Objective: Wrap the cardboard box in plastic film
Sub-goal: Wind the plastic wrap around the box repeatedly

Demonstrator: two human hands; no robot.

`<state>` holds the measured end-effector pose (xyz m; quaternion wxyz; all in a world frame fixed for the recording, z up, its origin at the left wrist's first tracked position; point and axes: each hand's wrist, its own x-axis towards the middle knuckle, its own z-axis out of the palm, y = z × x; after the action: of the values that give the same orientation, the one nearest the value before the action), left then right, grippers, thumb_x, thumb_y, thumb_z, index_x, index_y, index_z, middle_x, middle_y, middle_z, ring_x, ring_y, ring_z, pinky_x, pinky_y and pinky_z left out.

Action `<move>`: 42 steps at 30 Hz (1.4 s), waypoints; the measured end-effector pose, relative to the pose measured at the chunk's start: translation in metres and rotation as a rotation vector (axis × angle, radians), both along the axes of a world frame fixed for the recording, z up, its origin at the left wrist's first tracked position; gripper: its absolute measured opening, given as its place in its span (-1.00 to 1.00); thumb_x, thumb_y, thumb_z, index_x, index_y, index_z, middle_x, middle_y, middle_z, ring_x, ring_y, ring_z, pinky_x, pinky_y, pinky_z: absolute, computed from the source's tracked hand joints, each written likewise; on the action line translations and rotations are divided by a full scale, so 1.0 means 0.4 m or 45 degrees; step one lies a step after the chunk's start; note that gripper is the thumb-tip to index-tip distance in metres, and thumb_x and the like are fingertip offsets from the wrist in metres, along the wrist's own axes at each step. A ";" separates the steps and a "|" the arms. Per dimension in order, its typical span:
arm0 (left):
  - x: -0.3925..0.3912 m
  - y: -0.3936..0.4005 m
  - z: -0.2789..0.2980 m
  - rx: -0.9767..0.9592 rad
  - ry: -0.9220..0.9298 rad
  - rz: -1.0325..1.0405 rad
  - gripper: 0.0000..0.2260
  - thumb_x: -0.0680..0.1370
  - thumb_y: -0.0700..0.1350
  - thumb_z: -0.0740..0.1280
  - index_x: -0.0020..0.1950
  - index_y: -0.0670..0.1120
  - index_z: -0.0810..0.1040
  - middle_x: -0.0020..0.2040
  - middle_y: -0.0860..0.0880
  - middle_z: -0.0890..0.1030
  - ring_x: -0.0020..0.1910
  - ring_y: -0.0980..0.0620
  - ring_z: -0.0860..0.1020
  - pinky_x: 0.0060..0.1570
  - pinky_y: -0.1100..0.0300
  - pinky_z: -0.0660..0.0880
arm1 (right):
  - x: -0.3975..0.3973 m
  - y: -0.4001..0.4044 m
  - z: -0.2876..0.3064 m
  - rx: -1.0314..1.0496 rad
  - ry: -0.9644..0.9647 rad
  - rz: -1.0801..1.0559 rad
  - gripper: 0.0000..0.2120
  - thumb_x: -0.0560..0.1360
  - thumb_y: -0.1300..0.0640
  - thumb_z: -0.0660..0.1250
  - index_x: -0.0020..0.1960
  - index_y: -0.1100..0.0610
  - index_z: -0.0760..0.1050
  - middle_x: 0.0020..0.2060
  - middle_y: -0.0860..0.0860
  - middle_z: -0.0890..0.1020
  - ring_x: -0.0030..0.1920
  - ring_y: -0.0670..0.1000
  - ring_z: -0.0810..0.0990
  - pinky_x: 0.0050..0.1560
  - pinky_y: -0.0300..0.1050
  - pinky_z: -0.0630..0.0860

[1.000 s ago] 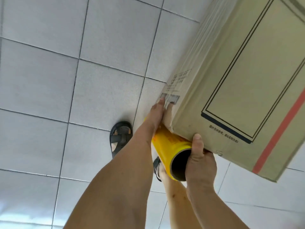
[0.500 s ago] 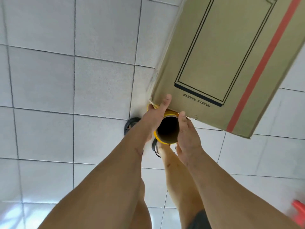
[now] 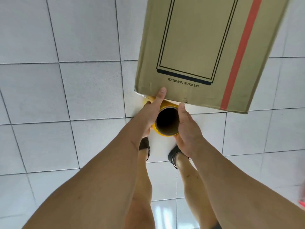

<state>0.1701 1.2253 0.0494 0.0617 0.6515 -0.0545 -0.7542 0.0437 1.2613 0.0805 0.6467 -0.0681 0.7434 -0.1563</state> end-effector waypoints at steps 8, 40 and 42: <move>-0.075 0.035 0.028 -0.047 -0.081 -0.071 0.14 0.21 0.74 0.26 0.55 -0.01 0.50 0.41 -0.07 0.67 0.41 -0.14 0.59 0.47 -0.08 0.46 | -0.090 -0.026 -0.001 -0.049 0.141 0.146 -0.25 0.42 -0.39 0.32 0.48 -0.01 0.35 0.34 -0.10 0.52 0.33 -0.03 0.48 0.39 -0.05 0.36; -0.318 0.041 0.046 -0.073 -0.200 0.108 -0.23 0.58 0.57 0.17 0.38 -0.05 0.64 0.17 -0.14 0.80 0.21 -0.14 0.76 0.38 -0.12 0.61 | -0.311 0.026 0.010 0.012 -0.106 0.116 -0.23 0.47 -0.43 0.17 0.52 0.00 0.27 0.42 -0.09 0.43 0.39 -0.03 0.39 0.36 -0.06 0.35; -0.323 0.045 0.049 -0.019 -0.110 0.083 -0.12 0.59 0.60 0.04 0.39 -0.10 0.66 0.16 -0.17 0.80 0.14 -0.14 0.78 0.19 -0.06 0.67 | -0.333 0.030 0.008 -0.007 -0.046 0.195 -0.35 0.58 -0.32 0.11 0.53 0.04 0.26 0.41 -0.06 0.42 0.38 -0.01 0.39 0.16 -0.20 0.36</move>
<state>0.0409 1.2433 0.0688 0.0887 0.6842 -0.0417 -0.7226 -0.0894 1.2734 0.0837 0.6699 -0.1235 0.7239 -0.1096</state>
